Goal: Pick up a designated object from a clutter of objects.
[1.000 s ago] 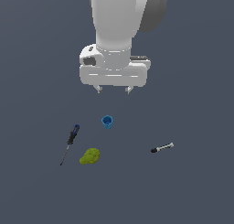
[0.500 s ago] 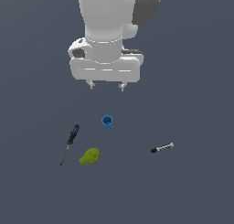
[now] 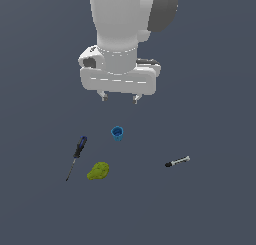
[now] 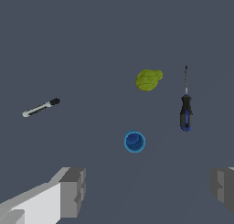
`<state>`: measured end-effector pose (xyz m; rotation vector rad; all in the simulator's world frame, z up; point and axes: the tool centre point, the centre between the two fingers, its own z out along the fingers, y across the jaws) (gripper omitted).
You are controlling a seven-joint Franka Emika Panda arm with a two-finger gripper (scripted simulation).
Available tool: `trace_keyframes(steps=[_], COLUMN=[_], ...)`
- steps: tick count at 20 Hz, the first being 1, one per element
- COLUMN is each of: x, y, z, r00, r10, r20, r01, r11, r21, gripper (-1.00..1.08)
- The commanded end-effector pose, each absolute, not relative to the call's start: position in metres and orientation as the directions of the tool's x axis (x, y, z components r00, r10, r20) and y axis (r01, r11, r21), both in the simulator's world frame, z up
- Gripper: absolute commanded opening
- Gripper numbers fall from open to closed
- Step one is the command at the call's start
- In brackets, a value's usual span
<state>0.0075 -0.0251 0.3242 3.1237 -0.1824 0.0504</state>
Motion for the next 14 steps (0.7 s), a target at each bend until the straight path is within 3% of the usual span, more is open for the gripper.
trace_keyframes(steps=[1,14], x=[0.012,0.045], y=[-0.021,0.021], z=[0.32,0.28], r00=[0.99,0.937], r10=[-0.14,-0.349], r20=[0.032,0.029], r01=[-0.14,-0.35], r11=[-0.99,-0.937], r21=[0.01,0.004], gripper=[1.0,1.0])
